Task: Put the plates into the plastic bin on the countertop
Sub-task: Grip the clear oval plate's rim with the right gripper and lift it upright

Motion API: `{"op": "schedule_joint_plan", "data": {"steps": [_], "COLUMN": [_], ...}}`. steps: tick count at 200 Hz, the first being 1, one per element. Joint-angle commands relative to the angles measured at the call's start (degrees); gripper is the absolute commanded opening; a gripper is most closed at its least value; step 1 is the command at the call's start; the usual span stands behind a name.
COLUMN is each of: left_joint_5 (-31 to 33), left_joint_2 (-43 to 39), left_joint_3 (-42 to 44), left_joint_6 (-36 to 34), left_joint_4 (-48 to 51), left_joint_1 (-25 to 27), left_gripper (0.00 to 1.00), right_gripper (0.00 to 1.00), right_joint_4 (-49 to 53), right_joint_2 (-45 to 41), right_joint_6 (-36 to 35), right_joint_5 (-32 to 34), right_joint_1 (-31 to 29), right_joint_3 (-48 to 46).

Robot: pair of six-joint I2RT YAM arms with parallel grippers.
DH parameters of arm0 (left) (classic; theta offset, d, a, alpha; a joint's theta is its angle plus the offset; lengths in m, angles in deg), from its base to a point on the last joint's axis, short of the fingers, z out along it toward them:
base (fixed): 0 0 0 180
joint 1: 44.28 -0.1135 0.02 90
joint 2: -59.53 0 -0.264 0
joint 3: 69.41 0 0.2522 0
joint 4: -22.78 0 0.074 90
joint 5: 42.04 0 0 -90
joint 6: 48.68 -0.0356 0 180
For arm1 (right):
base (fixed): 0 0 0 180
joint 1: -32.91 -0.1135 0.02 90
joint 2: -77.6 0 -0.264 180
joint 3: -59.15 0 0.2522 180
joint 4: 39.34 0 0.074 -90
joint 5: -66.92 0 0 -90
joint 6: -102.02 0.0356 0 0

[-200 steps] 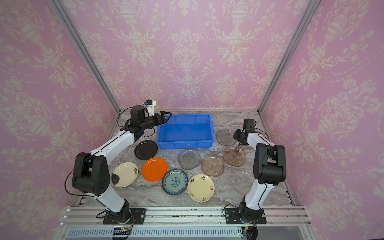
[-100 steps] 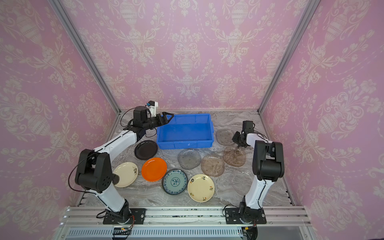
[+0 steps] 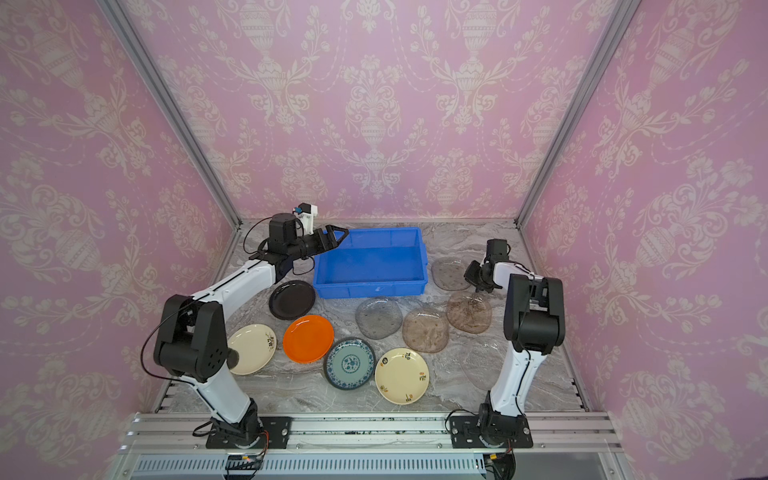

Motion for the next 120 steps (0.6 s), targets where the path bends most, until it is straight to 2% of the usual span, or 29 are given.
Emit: {"op": "schedule_joint_plan", "data": {"steps": [1,18,78,103,120], "left_joint_5": [-1.4,-1.4,-1.1,-1.1,-0.3], "left_joint_2": [1.1,1.4,2.4,2.5,2.1], "left_joint_3": [-1.2,-1.2,-2.4,-3.3,-4.0], "left_joint_6": [1.0,1.1,0.7,-0.5,-2.2], "left_joint_4": [-0.9,-1.1,-0.3,1.0,2.5], "left_joint_1": [0.4,0.4,0.4,0.9,1.9], "left_gripper": [0.91,0.91,0.9,0.92,0.94], "right_gripper": [0.17,0.16,0.0,0.0,0.0], "right_joint_4": [1.9,1.9,0.9,0.1,-0.1], "right_joint_2": [1.5,1.7,-0.2,-5.2,-10.8], "right_joint_6": [1.0,1.3,1.8,2.9,3.6], "right_joint_5": [-1.5,-1.7,0.3,3.7,8.3], "right_joint_1": [0.6,0.9,1.0,0.9,0.1], "right_joint_3": [2.2,2.2,1.0,0.2,-0.4]}}
